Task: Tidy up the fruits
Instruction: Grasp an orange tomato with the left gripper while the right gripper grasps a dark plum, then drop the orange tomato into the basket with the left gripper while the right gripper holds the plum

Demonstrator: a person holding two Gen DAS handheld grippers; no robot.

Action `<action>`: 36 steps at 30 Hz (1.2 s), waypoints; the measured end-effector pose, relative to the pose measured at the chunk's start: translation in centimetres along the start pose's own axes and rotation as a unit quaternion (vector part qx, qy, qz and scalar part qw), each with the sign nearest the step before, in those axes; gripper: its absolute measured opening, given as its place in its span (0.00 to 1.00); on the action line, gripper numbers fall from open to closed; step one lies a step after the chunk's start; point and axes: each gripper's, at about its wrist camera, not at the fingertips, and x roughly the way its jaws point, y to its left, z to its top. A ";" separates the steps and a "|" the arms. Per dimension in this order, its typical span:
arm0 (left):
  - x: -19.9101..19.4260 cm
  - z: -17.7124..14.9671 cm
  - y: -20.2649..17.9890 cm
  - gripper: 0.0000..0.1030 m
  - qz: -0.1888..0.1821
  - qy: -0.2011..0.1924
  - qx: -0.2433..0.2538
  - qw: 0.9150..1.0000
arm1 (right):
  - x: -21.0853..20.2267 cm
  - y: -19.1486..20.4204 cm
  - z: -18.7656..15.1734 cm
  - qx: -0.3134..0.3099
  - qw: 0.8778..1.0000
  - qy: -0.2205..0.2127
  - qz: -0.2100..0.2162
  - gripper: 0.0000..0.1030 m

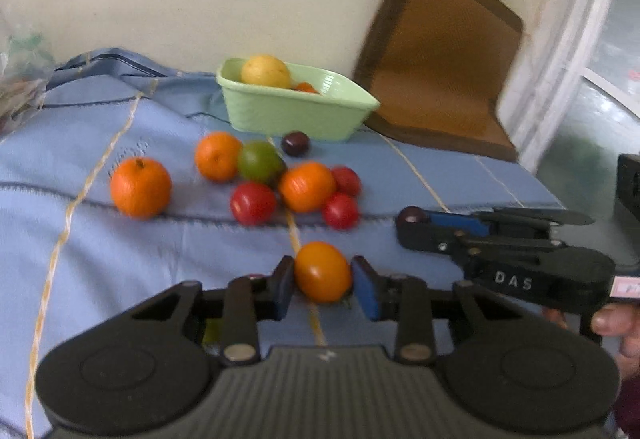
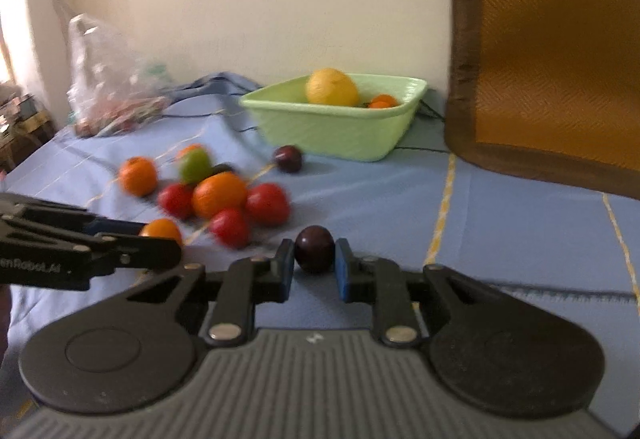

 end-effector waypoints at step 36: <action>-4.4 -5.7 -2.7 0.31 0.009 -0.018 0.062 0.998 | -5.4 6.9 -5.5 -0.064 0.998 -0.014 0.005 0.23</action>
